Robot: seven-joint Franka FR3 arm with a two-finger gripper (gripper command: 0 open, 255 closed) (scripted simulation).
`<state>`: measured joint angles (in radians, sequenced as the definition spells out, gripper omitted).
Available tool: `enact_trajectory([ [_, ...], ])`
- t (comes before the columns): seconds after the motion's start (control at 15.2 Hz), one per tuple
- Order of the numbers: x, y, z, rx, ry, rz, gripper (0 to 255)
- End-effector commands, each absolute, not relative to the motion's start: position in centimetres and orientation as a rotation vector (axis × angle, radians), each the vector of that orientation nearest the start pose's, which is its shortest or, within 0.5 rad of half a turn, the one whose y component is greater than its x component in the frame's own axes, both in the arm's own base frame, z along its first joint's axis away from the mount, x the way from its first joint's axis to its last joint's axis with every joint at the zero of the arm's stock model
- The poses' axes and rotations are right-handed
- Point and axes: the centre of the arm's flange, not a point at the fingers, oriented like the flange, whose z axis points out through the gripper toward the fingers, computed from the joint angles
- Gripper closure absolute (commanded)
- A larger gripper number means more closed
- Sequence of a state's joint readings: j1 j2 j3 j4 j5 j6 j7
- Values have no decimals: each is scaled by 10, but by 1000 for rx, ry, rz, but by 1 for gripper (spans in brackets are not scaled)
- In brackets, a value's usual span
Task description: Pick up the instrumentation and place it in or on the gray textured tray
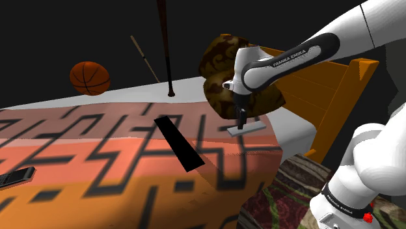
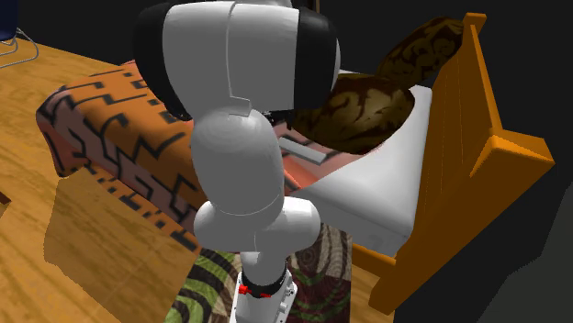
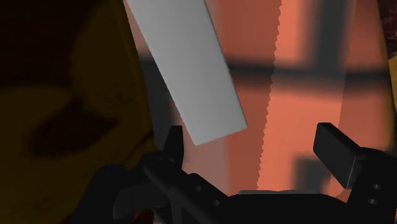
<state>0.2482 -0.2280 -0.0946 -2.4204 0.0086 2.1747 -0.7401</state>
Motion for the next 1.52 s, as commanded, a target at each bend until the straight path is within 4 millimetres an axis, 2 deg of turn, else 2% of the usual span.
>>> enact_trajectory([
  [0.0, 462, 81, 374, -2713, -1522, 9, 0],
  [0.07, 466, 86, 368, -2679, -1583, 5, 0],
  [0.59, 466, 87, 328, -2679, -1583, 5, 0],
  [1.06, 466, 87, 328, -2679, -1583, 5, 0],
  [1.12, 466, 87, 328, -2679, -1583, 5, 255],
  [1.45, 466, 87, 328, -2679, -1583, 5, 255],
])
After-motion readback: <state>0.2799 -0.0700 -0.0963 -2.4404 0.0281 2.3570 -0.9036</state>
